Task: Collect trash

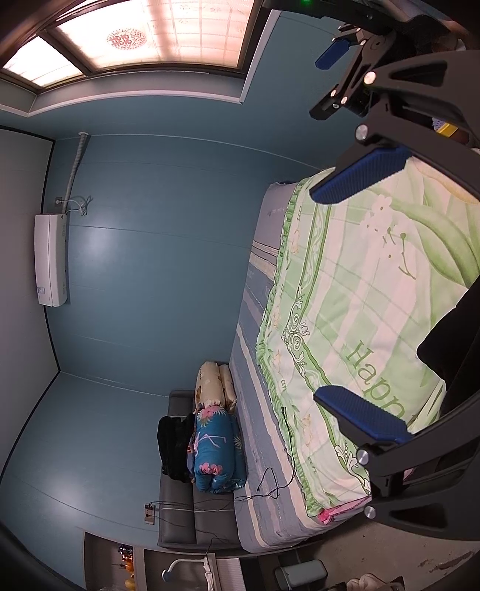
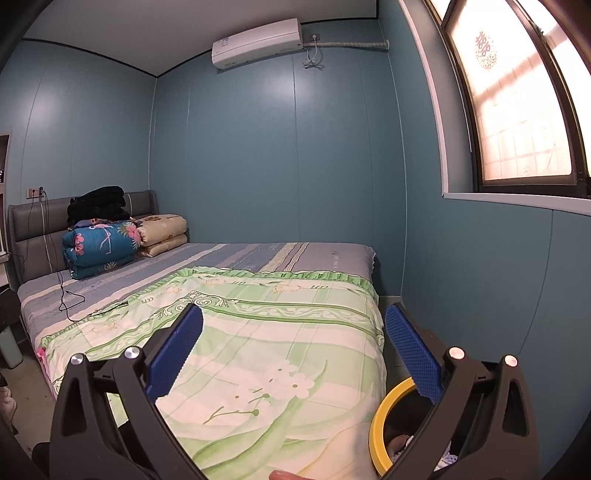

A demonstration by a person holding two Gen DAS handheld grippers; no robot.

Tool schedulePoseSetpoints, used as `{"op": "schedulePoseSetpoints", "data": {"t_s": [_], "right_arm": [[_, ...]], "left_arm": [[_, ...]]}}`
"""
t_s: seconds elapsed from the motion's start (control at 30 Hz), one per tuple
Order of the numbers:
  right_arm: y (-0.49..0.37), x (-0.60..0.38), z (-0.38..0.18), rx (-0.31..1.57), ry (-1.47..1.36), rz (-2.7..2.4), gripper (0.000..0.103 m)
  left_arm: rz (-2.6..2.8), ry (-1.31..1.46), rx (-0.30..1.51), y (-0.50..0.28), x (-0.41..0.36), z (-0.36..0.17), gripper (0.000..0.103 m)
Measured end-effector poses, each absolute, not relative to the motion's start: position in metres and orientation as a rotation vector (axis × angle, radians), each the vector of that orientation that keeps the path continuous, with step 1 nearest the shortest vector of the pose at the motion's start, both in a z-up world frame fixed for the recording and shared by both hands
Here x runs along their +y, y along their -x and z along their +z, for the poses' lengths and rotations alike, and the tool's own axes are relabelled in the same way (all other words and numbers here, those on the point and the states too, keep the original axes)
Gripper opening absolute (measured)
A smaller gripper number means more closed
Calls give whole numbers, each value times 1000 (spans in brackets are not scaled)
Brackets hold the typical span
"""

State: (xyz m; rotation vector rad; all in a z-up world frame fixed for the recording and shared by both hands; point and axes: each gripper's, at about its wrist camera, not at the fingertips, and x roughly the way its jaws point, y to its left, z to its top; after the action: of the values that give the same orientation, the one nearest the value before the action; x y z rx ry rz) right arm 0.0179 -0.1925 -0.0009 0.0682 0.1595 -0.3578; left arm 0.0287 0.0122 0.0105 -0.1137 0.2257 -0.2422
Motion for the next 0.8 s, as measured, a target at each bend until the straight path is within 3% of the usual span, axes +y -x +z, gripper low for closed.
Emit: {"op": "schedulePoseSetpoints", "data": {"t_s": [0.8], "right_arm": [[-21, -193, -3, 177, -72, -354, 95]], "left_arm": [[-252, 117, 237, -31, 15, 7, 95]]}}
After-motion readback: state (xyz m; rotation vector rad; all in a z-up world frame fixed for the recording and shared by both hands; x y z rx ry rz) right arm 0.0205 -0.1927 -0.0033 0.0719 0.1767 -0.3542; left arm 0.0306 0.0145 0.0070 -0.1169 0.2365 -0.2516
